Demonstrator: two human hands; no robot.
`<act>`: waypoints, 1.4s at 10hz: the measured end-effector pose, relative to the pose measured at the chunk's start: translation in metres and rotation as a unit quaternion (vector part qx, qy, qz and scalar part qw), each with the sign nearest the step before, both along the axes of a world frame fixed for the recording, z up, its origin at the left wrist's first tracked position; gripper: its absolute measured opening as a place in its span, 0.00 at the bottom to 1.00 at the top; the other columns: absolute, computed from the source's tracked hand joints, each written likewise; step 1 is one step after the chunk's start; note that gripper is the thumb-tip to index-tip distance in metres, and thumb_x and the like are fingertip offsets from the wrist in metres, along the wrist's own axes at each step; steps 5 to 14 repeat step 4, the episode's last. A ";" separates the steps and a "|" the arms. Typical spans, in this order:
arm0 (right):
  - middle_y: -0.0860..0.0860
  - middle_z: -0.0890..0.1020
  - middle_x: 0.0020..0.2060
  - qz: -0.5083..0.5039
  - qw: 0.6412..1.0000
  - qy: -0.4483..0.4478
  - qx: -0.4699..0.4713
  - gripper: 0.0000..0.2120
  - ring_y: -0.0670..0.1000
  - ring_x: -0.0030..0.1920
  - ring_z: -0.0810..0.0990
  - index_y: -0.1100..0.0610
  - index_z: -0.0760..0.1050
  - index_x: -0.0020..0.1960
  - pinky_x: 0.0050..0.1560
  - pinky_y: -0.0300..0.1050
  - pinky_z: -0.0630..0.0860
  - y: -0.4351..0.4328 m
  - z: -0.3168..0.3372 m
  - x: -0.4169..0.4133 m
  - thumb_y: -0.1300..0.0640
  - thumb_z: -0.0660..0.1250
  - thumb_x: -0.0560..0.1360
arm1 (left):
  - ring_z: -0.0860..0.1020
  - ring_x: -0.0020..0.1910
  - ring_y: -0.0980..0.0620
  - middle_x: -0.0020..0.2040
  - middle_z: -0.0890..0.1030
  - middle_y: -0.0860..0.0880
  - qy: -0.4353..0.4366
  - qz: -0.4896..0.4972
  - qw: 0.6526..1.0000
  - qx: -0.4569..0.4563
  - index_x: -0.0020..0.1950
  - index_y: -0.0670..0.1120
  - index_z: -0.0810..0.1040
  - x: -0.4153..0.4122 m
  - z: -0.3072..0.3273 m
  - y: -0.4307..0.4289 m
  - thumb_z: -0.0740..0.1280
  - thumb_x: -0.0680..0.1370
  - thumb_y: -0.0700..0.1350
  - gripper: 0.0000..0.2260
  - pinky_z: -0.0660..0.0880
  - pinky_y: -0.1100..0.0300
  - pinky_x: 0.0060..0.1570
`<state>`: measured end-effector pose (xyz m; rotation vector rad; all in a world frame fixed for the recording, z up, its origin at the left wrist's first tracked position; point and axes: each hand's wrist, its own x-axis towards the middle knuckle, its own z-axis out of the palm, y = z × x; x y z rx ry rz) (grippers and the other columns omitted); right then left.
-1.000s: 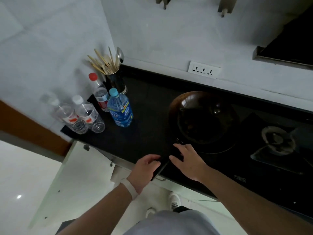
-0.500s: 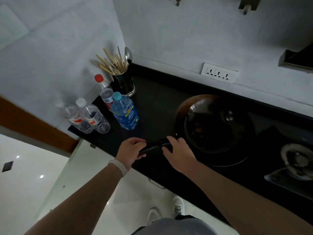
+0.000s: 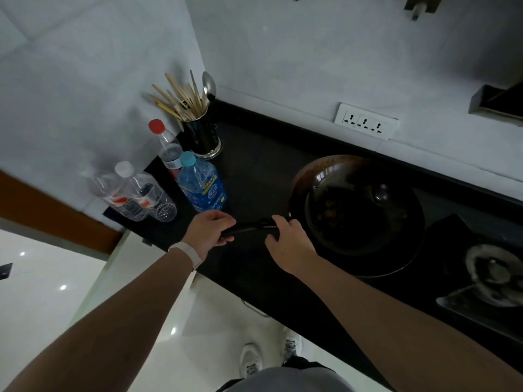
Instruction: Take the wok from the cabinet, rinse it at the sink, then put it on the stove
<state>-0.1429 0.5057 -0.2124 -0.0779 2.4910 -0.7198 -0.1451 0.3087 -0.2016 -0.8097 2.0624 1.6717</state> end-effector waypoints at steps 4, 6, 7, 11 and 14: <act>0.52 0.66 0.71 -0.003 0.997 0.079 0.015 0.28 0.55 0.68 0.69 0.52 0.60 0.77 0.66 0.53 0.73 0.023 0.042 0.030 0.45 0.61 0.80 | 0.76 0.59 0.54 0.60 0.78 0.52 0.149 -0.160 0.946 -0.238 0.61 0.50 0.77 0.043 0.015 -0.036 0.68 0.77 0.49 0.13 0.70 0.59 0.58; 0.52 0.66 0.71 -0.003 0.997 0.079 0.015 0.28 0.55 0.68 0.69 0.52 0.60 0.77 0.66 0.53 0.73 0.023 0.042 0.030 0.45 0.61 0.80 | 0.76 0.59 0.54 0.60 0.78 0.52 0.149 -0.160 0.946 -0.238 0.61 0.50 0.77 0.043 0.015 -0.036 0.68 0.77 0.49 0.13 0.70 0.59 0.58; 0.52 0.66 0.71 -0.003 0.997 0.079 0.015 0.28 0.55 0.68 0.69 0.52 0.60 0.77 0.66 0.53 0.73 0.023 0.042 0.030 0.45 0.61 0.80 | 0.76 0.59 0.54 0.60 0.78 0.52 0.149 -0.160 0.946 -0.238 0.61 0.50 0.77 0.043 0.015 -0.036 0.68 0.77 0.49 0.13 0.70 0.59 0.58; 0.52 0.66 0.71 -0.003 0.997 0.079 0.015 0.28 0.55 0.68 0.69 0.52 0.60 0.77 0.66 0.53 0.73 0.023 0.042 0.030 0.45 0.61 0.80 | 0.76 0.59 0.54 0.60 0.78 0.52 0.149 -0.160 0.946 -0.238 0.61 0.50 0.77 0.043 0.015 -0.036 0.68 0.77 0.49 0.13 0.70 0.59 0.58; 0.52 0.66 0.71 -0.003 0.997 0.079 0.015 0.28 0.55 0.68 0.69 0.52 0.60 0.77 0.66 0.53 0.73 0.023 0.042 0.030 0.45 0.61 0.80 | 0.76 0.59 0.54 0.60 0.78 0.52 0.149 -0.160 0.946 -0.238 0.61 0.50 0.77 0.043 0.015 -0.036 0.68 0.77 0.49 0.13 0.70 0.59 0.58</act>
